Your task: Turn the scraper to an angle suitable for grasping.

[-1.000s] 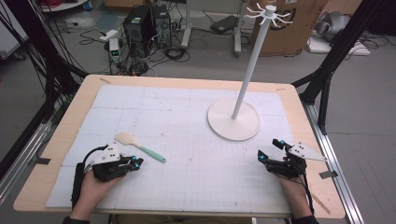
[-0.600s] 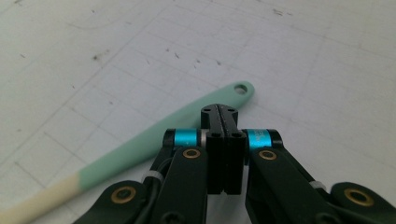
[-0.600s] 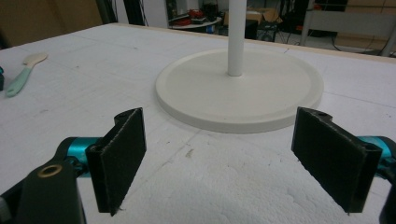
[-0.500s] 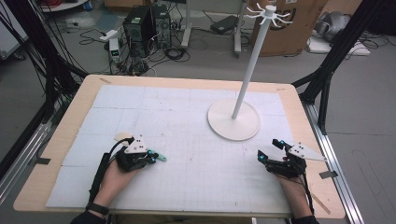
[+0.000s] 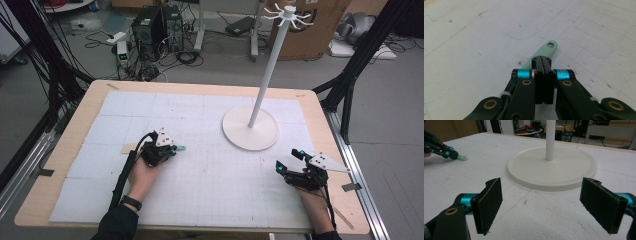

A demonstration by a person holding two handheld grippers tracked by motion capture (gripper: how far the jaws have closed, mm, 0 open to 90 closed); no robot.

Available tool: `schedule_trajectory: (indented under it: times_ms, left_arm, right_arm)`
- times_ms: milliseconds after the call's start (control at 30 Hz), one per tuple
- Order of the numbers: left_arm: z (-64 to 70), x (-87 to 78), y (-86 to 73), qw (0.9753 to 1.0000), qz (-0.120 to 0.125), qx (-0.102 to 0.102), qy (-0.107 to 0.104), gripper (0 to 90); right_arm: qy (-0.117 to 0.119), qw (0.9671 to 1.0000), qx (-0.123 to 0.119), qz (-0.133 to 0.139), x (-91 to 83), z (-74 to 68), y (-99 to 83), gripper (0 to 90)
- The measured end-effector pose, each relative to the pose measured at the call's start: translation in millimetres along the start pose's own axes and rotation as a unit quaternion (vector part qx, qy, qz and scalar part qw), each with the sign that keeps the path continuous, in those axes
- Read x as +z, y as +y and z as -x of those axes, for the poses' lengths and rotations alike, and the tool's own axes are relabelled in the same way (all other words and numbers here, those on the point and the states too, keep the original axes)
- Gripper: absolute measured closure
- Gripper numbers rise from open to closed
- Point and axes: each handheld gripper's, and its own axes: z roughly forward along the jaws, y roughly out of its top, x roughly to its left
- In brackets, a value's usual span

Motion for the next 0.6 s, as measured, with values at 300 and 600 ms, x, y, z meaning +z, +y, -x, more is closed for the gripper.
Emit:
schedule_trajectory:
  times_ms: [300, 600]
  left_arm:
    - [-12.2, 18.2, 10.8, 0.9992, -0.003, -0.024, 0.032, 90.0]
    - [-25.1, 1.7, 6.2, 0.997, 0.048, -0.061, -0.004, 88.5]
  right_arm:
    - [-0.001, 1.0, 0.002, -0.002, -0.1, 0.0, 0.0, 17.8]
    - [0.001, 1.0, 0.0, -0.001, 0.1, 0.2, 0.0, 17.9]
